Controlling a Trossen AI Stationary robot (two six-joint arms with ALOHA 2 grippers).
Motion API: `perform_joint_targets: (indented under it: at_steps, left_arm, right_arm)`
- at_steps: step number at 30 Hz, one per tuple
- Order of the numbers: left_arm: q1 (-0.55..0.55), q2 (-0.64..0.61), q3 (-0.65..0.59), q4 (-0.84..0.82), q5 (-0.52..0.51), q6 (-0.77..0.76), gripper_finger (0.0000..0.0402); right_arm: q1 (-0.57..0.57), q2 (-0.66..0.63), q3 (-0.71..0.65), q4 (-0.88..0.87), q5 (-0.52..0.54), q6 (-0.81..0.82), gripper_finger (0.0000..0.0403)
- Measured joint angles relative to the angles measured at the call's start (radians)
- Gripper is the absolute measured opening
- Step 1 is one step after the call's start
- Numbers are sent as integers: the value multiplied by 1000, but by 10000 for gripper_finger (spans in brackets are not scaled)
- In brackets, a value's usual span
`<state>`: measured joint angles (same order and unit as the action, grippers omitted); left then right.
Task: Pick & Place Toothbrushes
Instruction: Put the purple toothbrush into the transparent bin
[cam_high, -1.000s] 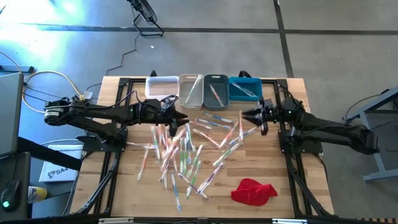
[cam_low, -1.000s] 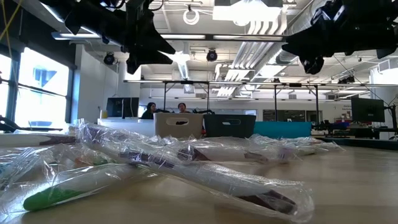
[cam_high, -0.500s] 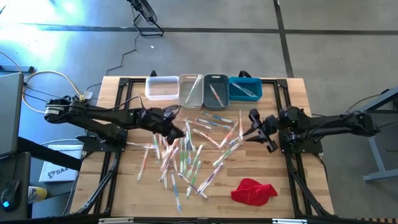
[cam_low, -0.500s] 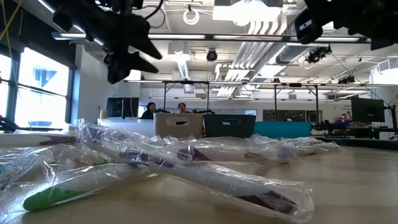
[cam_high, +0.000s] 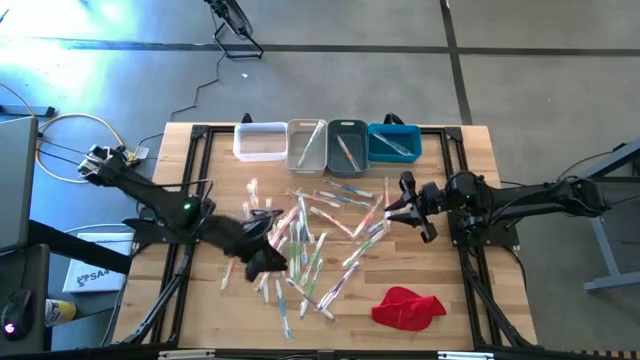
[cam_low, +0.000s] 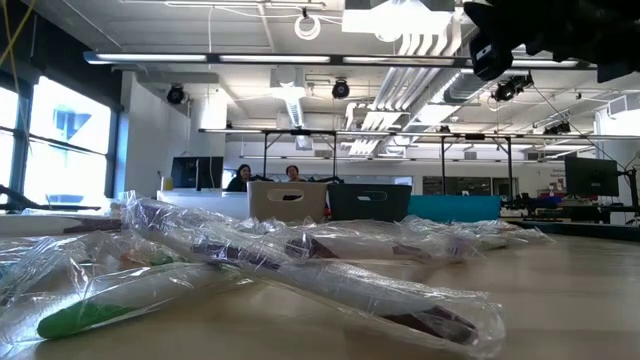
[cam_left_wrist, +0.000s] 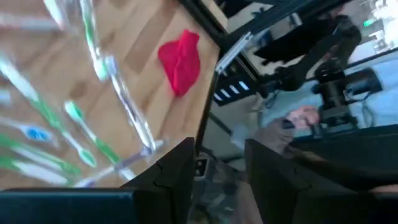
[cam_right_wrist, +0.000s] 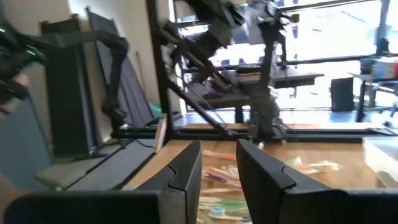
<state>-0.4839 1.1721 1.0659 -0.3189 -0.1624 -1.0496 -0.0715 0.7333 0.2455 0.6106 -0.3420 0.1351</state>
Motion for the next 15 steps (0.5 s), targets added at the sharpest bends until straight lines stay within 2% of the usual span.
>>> perform_joint_targets:
  at_steps: [4,7,11,15]
  left_arm:
    - [-93,78,204,-216,-173,35,138]
    - [-132,167,341,-417,-228,0,138]
    - [-139,286,457,-666,-228,-138,138]
    - [-131,375,477,-853,-178,-319,138]
  right_arm:
    - [0,0,0,0,32,2,93]
    - [0,0,0,0,32,2,93]
    - [0,0,0,0,30,2,93]
    - [0,0,0,-1,29,2,93]
